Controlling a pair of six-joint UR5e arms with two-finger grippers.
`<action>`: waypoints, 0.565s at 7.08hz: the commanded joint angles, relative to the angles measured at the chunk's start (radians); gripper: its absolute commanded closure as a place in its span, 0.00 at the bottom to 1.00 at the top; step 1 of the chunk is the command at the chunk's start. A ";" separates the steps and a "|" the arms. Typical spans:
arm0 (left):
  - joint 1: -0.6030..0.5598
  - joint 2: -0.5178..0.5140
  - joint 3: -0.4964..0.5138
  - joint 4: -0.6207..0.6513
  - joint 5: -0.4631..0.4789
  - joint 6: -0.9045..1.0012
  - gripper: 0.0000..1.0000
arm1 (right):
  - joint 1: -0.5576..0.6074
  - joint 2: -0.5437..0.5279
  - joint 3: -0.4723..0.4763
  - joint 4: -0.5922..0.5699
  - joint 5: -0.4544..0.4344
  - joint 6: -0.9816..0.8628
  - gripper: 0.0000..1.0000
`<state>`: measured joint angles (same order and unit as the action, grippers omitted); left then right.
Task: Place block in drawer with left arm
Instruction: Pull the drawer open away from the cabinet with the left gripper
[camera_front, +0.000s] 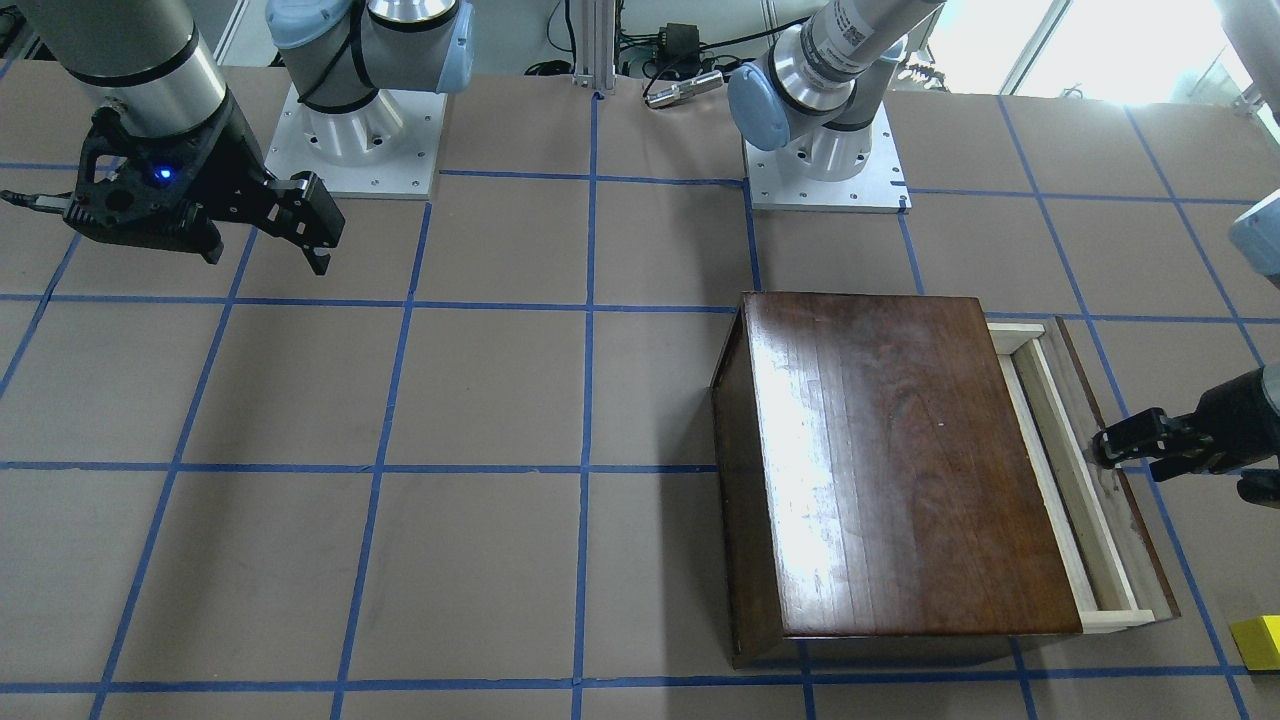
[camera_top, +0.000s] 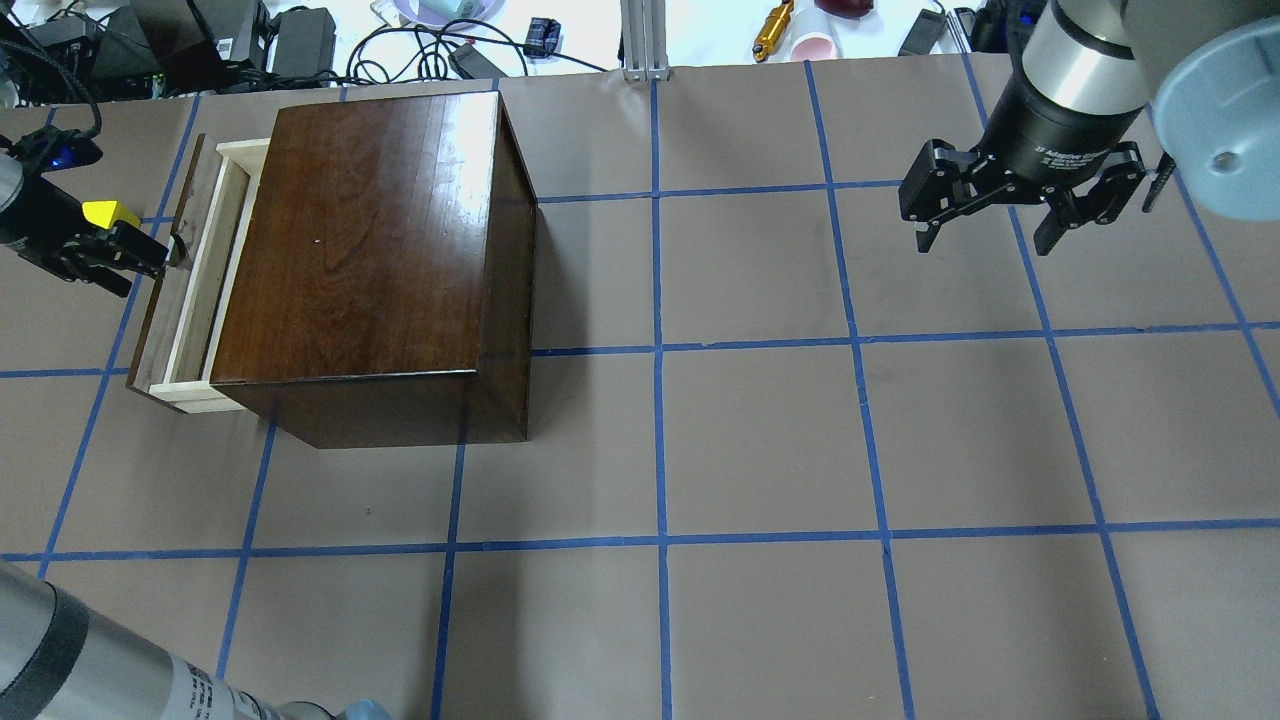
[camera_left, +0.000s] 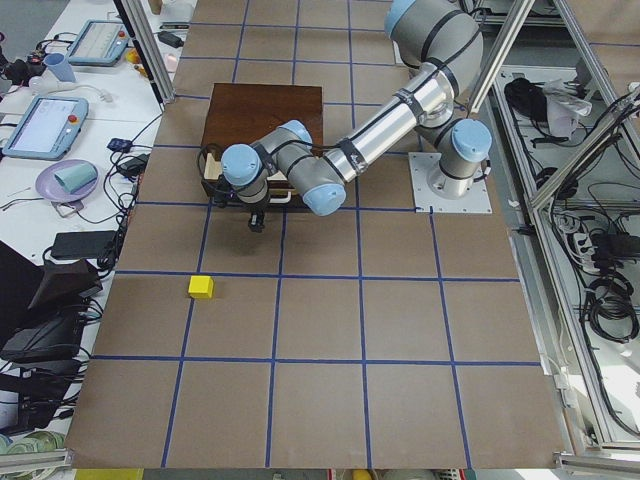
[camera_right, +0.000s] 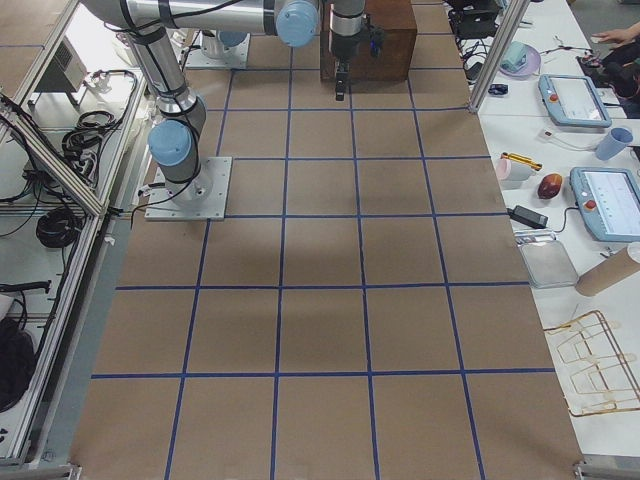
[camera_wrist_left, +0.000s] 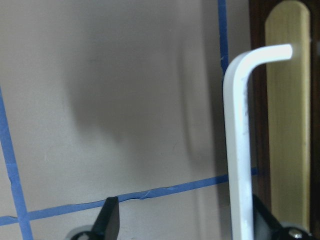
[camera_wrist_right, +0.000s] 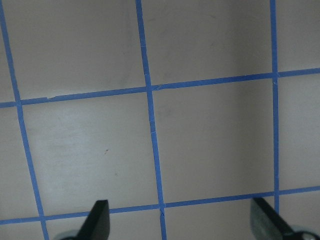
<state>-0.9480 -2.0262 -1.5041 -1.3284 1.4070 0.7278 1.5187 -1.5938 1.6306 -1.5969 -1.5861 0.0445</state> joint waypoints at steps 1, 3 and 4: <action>0.003 0.000 0.001 0.000 0.001 0.002 0.13 | 0.000 0.000 0.000 0.000 0.000 0.000 0.00; 0.003 0.000 0.001 0.003 0.004 0.008 0.13 | 0.000 0.000 0.000 0.000 0.000 0.000 0.00; 0.005 0.001 0.001 0.003 0.006 0.010 0.13 | 0.000 0.000 0.000 0.000 0.000 0.000 0.00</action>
<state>-0.9446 -2.0262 -1.5033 -1.3260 1.4108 0.7349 1.5187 -1.5938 1.6306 -1.5969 -1.5865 0.0445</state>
